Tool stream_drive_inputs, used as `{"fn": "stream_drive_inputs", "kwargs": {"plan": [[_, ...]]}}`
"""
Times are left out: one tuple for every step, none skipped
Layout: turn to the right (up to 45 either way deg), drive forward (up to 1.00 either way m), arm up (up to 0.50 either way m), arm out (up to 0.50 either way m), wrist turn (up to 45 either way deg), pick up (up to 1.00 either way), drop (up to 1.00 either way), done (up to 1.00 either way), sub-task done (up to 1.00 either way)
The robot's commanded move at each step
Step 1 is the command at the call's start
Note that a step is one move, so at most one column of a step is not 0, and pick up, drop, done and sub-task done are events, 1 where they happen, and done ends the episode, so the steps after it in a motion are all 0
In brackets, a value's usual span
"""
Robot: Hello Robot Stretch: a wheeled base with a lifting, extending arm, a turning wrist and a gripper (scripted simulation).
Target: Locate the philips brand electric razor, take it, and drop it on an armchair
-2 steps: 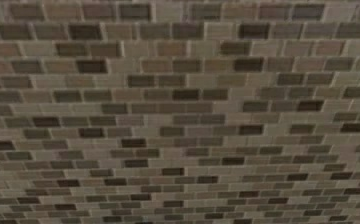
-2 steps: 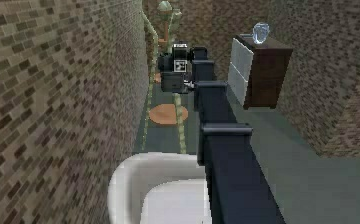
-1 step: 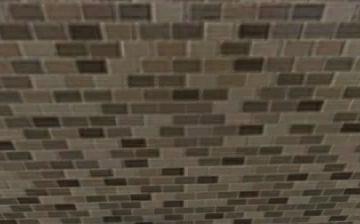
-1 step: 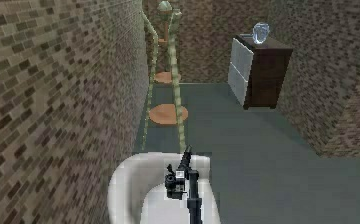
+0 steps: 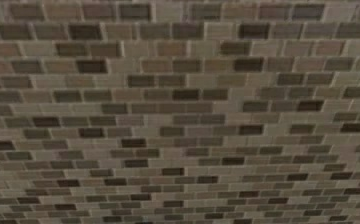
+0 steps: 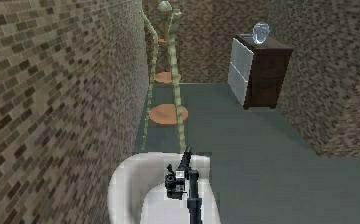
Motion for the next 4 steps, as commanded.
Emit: {"fn": "stream_drive_inputs", "kwargs": {"plan": [[0.0, 0.0, 0.0, 0.0, 0.0, 0.0, 1.0, 0.0, 0.0], [0.0, 0.0, 0.1, 0.0, 0.0, 0.0, 0.0, 0.0, 0.0], [0.0, 0.0, 0.0, -0.08, 0.0, 0.0, 0.0, 0.0, 0.0], [0.0, 0.0, 0.0, 0.0, 0.0, 0.0, 0.0, 1.0, 0.0]]}}
